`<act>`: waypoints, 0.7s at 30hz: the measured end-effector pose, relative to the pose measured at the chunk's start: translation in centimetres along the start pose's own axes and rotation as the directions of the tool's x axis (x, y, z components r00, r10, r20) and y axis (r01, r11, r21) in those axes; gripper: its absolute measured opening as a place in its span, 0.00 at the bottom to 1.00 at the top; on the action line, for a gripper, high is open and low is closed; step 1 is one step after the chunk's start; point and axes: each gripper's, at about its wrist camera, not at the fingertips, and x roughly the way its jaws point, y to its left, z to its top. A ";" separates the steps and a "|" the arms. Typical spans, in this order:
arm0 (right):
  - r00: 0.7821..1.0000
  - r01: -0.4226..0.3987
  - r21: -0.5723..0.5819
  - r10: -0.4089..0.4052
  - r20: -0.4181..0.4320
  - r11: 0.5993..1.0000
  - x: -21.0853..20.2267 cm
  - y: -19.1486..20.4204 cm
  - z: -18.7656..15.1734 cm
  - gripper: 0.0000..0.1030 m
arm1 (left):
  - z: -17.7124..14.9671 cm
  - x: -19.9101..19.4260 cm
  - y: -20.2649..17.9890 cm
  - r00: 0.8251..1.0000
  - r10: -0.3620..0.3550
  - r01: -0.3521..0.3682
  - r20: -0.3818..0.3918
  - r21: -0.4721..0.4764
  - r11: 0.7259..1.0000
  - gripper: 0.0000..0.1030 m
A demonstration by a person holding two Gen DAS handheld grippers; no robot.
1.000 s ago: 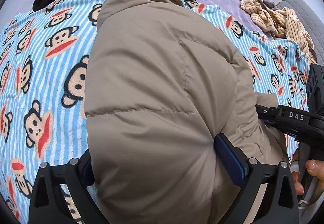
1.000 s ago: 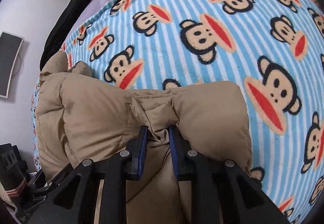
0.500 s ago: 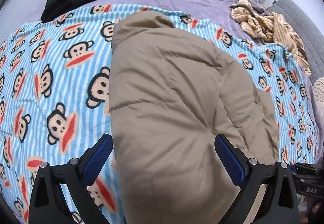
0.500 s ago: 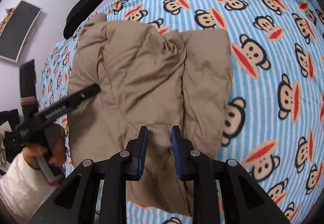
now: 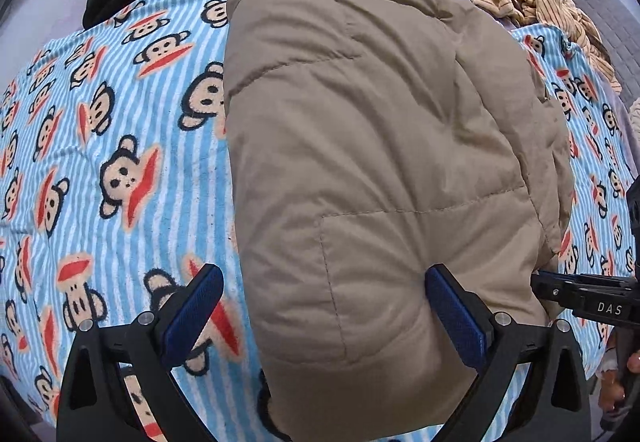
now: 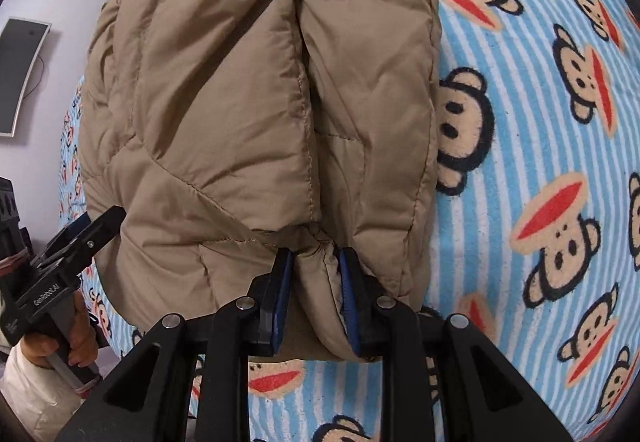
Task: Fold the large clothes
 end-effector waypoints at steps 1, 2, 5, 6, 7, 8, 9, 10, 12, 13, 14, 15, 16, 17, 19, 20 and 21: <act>1.000 0.004 0.005 -0.004 -0.003 1.000 0.0 -0.1 0.0 0.26 | 0.0 -0.2 -0.1 1.000 0.009 -0.009 -0.002 0.001 1.000 0.99; 1.000 0.009 0.006 -0.009 -0.007 1.000 -0.2 0.0 -0.1 0.26 | 0.0 -0.4 -0.1 1.000 0.014 -0.014 -0.006 -0.002 1.000 0.99; 1.000 0.024 0.002 -0.024 -0.015 1.000 -0.7 0.5 0.0 0.26 | 0.0 -0.9 0.1 0.999 0.020 -0.021 -0.025 -0.027 0.999 0.99; 0.999 0.027 0.006 -0.027 -0.018 1.000 -0.9 0.8 -0.1 0.26 | 0.0 -1.1 0.1 0.999 0.020 -0.021 -0.032 -0.033 0.999 0.99; 0.999 0.029 0.009 -0.029 -0.020 1.000 -1.2 0.9 -0.5 0.26 | 0.0 -1.2 0.1 0.999 0.019 -0.020 -0.040 -0.035 0.999 0.99; 0.999 0.031 0.014 -0.031 -0.021 0.999 -1.6 1.2 -1.0 0.27 | -0.1 -1.3 0.1 0.999 0.018 -0.019 -0.044 -0.036 0.999 0.99; 0.999 0.032 0.018 -0.032 -0.020 0.999 -1.9 1.3 -1.2 0.29 | -0.2 -1.5 0.2 0.999 0.016 -0.018 -0.048 -0.036 0.999 0.99; 0.999 0.034 0.022 -0.033 -0.017 0.999 -2.2 1.3 -1.5 0.30 | -0.3 -1.6 0.2 0.999 0.013 -0.015 -0.053 -0.036 0.999 0.99; 0.999 0.038 0.034 -0.037 -0.011 0.999 -2.9 1.5 -2.0 0.33 | -0.5 -1.9 0.2 0.998 0.006 -0.008 -0.060 -0.035 0.999 0.99; 0.999 0.038 0.039 -0.038 -0.006 0.999 -3.2 1.6 -2.3 0.33 | -0.6 -2.0 0.2 0.998 0.001 -0.003 -0.063 -0.035 0.999 0.99; 0.999 0.039 0.045 -0.039 0.001 0.998 -3.6 1.7 -2.5 0.35 | -0.7 -2.1 0.2 0.998 -0.004 0.002 -0.064 -0.035 0.999 0.99; 0.999 0.040 0.049 -0.040 0.006 0.998 -3.9 1.8 -2.7 0.37 | -0.8 -2.2 0.2 0.998 -0.007 0.005 -0.067 -0.034 0.999 0.99; 0.999 0.041 0.052 -0.042 0.011 0.998 -4.2 2.0 -3.0 0.37 | -0.8 -2.3 0.2 0.998 -0.009 0.007 -0.069 -0.032 0.999 0.99; 0.999 0.044 0.055 -0.045 0.014 0.998 -4.5 2.1 -3.3 0.38 | -0.9 -2.5 0.1 0.998 -0.010 0.008 -0.068 -0.027 1.000 0.99; 0.998 0.052 0.054 -0.053 0.017 0.997 -4.9 2.3 -3.5 0.39 | -1.0 -3.0 0.0 0.998 -0.005 0.004 -0.065 -0.017 1.000 0.99; 0.998 0.055 0.053 -0.056 0.018 0.997 -5.1 2.5 -3.7 0.39 | -1.0 -3.3 0.0 0.998 -0.002 0.001 -0.064 -0.016 1.000 0.99; 0.998 0.056 0.051 -0.057 0.020 0.997 -5.4 2.6 -3.8 0.40 | -1.1 -3.6 -0.1 0.998 -0.001 0.000 -0.061 -0.018 1.000 0.99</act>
